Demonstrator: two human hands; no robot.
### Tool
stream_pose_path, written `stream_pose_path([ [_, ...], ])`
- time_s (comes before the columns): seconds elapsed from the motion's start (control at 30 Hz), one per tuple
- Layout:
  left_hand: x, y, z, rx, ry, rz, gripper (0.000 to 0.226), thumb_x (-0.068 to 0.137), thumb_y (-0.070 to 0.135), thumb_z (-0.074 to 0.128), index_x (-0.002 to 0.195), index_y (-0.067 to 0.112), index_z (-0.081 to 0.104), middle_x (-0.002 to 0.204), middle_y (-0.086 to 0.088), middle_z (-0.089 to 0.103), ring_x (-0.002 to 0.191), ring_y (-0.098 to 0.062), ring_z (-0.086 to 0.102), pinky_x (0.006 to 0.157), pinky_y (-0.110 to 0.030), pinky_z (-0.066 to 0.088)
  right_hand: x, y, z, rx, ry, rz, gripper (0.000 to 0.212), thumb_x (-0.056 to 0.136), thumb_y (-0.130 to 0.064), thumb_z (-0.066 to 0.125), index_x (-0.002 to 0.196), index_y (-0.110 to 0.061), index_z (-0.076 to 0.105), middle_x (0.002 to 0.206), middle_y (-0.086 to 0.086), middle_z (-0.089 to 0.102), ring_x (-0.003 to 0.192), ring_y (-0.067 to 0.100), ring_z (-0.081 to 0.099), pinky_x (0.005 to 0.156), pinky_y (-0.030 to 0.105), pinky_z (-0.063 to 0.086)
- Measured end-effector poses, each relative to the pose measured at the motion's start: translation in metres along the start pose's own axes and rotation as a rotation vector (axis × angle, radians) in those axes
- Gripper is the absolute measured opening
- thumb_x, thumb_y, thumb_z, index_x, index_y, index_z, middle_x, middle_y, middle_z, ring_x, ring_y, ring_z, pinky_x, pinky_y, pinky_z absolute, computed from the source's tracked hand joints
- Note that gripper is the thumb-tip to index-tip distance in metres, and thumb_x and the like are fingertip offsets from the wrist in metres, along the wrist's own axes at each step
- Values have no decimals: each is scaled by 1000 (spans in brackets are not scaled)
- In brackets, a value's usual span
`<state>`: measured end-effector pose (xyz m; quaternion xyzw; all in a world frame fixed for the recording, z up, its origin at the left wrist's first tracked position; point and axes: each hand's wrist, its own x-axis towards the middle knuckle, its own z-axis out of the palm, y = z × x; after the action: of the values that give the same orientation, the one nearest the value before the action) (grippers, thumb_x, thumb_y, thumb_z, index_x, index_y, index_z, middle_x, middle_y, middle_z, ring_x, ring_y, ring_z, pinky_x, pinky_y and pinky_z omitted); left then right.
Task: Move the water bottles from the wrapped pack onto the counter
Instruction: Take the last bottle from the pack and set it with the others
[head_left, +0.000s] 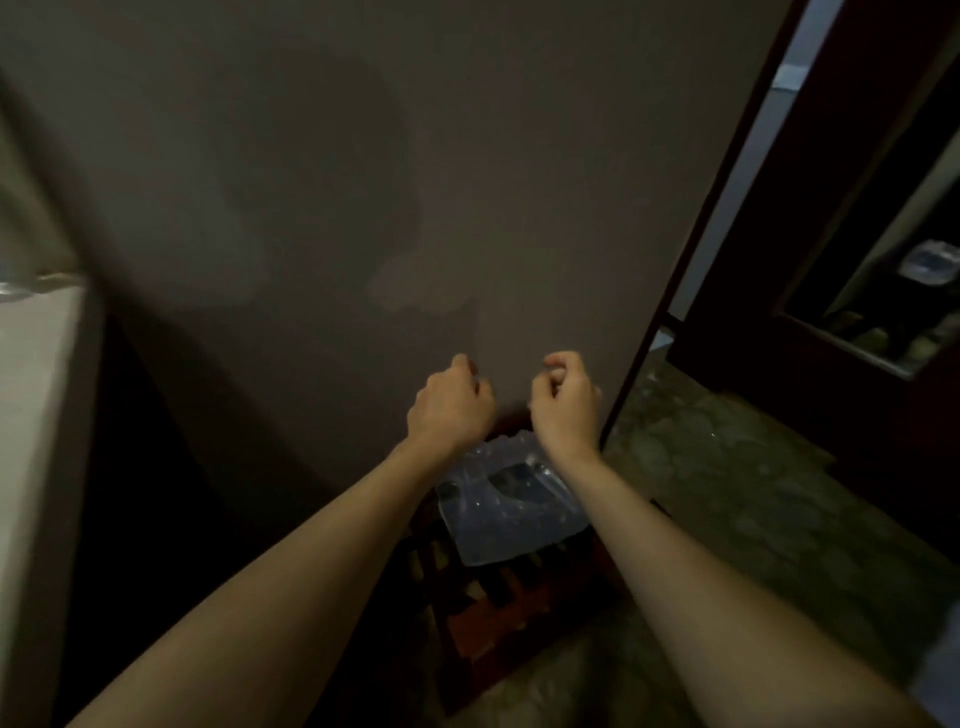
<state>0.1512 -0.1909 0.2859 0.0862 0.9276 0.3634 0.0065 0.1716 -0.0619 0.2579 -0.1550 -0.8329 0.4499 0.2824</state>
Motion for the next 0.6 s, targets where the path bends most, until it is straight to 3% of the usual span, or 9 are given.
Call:
stream_pose_path([
  [0.1, 24, 2, 49, -11, -120, -63, 27, 97, 35, 43, 109, 16, 58, 99, -6, 61, 89, -26, 62, 83, -41, 54, 19, 46, -6, -62, -14, 85, 17, 93, -13, 50, 108, -15, 57, 92, 6, 67, 87, 21, 62, 72, 24, 43],
  [0.23, 64, 0, 120, -57, -234, -101, 34, 97, 34, 42, 91, 10, 67, 94, -14, 68, 87, -33, 65, 84, -45, 55, 52, 106, -1, -131, -95, 185, 15, 95, -15, 49, 107, -14, 59, 90, 7, 66, 84, 22, 62, 69, 28, 46],
  [0.4, 111, -10, 200, -120, -375, -173, 37, 99, 24, 41, 71, 7, 58, 70, -11, 62, 70, -27, 60, 60, -33, 45, 86, 173, 15, -212, -251, 344, 15, 95, -14, 50, 107, -14, 58, 90, 6, 64, 80, 21, 61, 63, 29, 44],
  [0.53, 136, -23, 245, -133, -457, -226, 41, 98, 17, 42, 57, 15, 48, 63, -5, 56, 68, -21, 55, 61, -31, 42, 105, 216, 25, -261, -352, 421, 19, 94, -9, 49, 108, -7, 62, 101, 11, 66, 93, 24, 62, 79, 37, 52],
  [0.6, 144, -30, 264, -175, -504, -292, 39, 98, 16, 44, 61, 12, 56, 70, -10, 62, 70, -23, 59, 64, -33, 48, 109, 237, 28, -264, -401, 478, 19, 94, -6, 49, 106, -4, 63, 98, 11, 64, 88, 22, 61, 72, 31, 49],
])
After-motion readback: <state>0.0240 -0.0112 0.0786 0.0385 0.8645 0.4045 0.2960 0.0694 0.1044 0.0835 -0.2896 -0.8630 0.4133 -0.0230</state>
